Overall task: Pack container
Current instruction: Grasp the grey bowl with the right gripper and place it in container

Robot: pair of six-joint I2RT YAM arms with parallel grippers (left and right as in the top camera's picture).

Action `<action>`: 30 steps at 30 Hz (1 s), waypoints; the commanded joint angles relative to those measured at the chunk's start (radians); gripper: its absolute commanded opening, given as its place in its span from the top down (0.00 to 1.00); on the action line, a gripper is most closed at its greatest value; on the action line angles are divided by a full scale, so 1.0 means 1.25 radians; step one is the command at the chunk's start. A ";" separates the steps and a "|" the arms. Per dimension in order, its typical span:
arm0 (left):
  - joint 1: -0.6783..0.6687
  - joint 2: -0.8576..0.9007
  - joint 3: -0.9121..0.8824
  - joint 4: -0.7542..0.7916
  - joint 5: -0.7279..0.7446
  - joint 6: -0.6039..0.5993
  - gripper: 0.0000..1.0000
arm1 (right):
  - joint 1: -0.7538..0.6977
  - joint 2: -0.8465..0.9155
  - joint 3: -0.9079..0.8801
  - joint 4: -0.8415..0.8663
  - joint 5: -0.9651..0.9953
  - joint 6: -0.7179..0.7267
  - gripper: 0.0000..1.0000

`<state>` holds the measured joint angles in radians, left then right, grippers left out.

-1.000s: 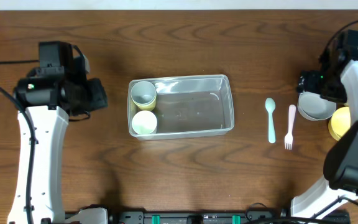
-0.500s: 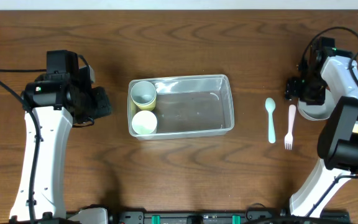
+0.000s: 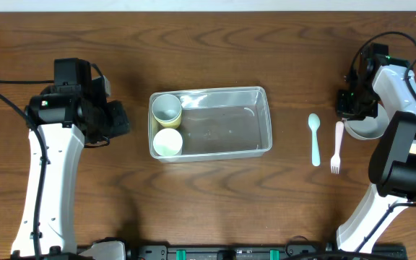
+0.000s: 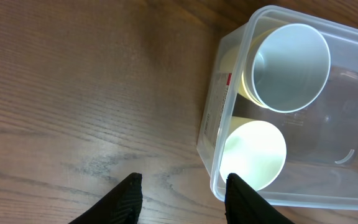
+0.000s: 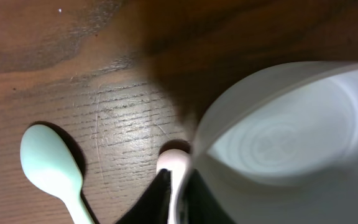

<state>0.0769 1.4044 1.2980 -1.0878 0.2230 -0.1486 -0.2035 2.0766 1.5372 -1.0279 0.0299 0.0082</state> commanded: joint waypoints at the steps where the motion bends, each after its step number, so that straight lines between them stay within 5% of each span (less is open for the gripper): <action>1: 0.004 0.000 0.002 0.001 0.004 0.014 0.56 | 0.005 0.003 0.004 0.000 -0.001 -0.001 0.96; 18: 0.004 0.000 0.002 -0.007 0.004 0.014 0.56 | 0.059 -0.122 0.092 -0.083 -0.009 -0.010 0.99; 30: 0.004 0.000 0.001 -0.013 -0.007 0.025 0.56 | 0.388 -0.360 0.111 -0.068 -0.099 -0.193 0.99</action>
<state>0.0769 1.4044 1.2980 -1.0966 0.2256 -0.1478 0.1982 1.6112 1.6821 -1.1069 -0.0689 -0.1558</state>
